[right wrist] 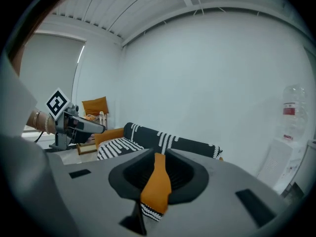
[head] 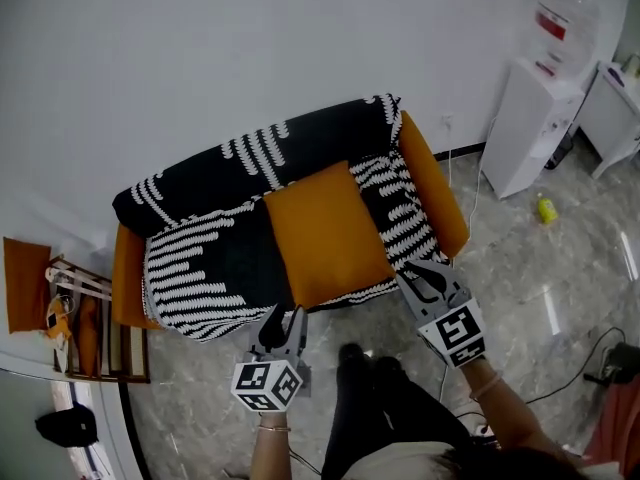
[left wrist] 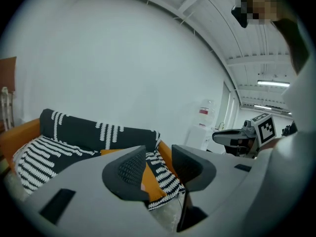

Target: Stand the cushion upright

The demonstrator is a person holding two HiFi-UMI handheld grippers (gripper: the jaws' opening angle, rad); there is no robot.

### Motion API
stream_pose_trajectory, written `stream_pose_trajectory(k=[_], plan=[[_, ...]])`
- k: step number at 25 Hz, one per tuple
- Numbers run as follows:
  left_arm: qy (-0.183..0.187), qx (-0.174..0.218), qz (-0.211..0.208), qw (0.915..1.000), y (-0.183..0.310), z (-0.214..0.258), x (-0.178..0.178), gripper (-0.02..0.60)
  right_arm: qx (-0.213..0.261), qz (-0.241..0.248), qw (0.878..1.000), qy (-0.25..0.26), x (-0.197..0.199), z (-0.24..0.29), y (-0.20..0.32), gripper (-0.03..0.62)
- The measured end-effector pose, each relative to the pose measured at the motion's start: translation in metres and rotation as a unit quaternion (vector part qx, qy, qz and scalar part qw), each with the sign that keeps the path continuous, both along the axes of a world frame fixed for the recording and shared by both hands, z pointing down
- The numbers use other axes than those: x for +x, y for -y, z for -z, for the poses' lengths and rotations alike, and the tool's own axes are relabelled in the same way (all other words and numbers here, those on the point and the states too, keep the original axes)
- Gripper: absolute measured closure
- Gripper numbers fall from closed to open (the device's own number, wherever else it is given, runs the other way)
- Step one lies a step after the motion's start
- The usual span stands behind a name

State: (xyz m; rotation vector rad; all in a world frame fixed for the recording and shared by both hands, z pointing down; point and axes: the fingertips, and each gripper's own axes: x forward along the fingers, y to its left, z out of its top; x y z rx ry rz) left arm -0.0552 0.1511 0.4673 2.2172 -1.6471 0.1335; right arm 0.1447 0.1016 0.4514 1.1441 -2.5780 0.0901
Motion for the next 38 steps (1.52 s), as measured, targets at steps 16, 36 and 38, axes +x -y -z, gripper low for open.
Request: stream_pose_trajectory(k=[16,36,38], plan=[[0.005,-0.103,0.003,0.9946,0.073,-0.154,-0.056,0.356,-0.056,0.024,0.996,-0.064,-0.041,-0.132,0.094,0.493],[0.012,-0.221,0.009,0.9751,0.117,-0.337,-0.115,0.331,-0.143,0.013,0.981,-0.131,-0.063,-0.322,0.153,0.474],[0.015,-0.232,0.009,0.9726,0.119,-0.352,-0.12,0.328,-0.15,0.009,0.979,-0.137,-0.063,-0.337,0.158,0.473]])
